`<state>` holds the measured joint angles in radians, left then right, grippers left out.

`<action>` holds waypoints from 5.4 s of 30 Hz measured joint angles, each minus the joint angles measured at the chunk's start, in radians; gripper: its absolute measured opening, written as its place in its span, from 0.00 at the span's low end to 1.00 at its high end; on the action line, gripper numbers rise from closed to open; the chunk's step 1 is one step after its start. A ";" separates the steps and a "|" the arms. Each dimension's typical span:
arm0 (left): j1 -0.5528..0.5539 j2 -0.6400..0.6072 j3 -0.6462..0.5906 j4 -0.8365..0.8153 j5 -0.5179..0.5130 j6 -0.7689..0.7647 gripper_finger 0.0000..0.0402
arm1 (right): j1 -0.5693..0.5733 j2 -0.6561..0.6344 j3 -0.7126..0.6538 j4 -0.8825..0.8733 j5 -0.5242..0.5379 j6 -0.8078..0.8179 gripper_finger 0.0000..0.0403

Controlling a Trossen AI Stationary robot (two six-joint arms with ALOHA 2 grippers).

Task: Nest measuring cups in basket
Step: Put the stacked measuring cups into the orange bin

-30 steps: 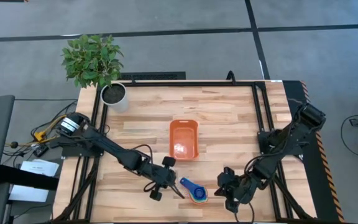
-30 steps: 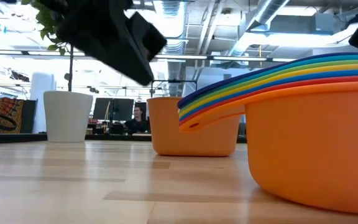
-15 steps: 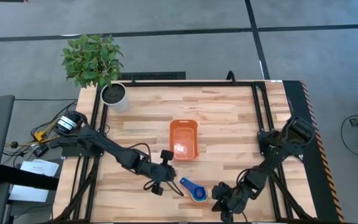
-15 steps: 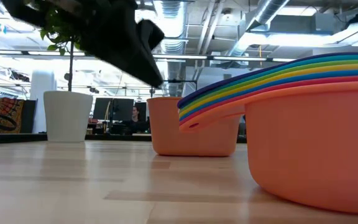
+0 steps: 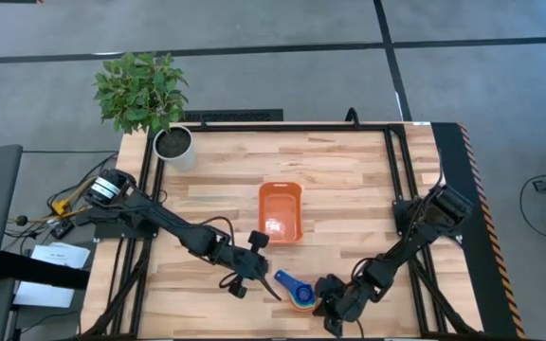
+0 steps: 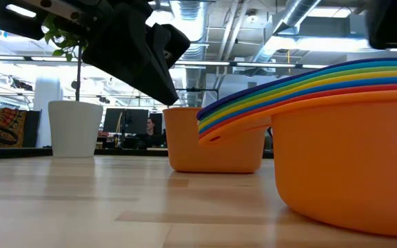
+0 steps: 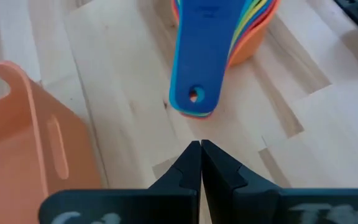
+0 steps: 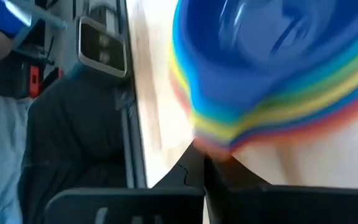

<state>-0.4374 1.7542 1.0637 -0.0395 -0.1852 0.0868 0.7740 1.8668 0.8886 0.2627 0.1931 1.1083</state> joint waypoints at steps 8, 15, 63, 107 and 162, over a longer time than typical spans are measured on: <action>0.001 0.000 0.000 0.005 0.024 0.003 0.00 | -0.026 0.000 0.000 -0.018 0.025 -0.025 0.02; 0.001 0.000 0.000 0.009 0.024 -0.002 0.00 | -0.030 0.000 0.000 -0.065 0.044 -0.027 0.02; 0.003 0.098 0.002 0.120 0.235 -0.023 0.00 | 0.126 -0.254 0.000 -0.484 0.417 0.499 0.04; 0.052 0.186 0.060 0.351 0.314 -0.002 0.00 | -0.116 -0.081 0.000 -0.302 0.379 0.169 0.04; 0.031 0.129 0.060 0.169 0.278 0.023 0.00 | -0.086 -0.107 0.000 -0.232 0.409 0.142 0.09</action>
<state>-0.4068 1.8828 1.1240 0.1292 0.0929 0.1097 0.6879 1.7596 0.8883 0.0310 0.6018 1.2499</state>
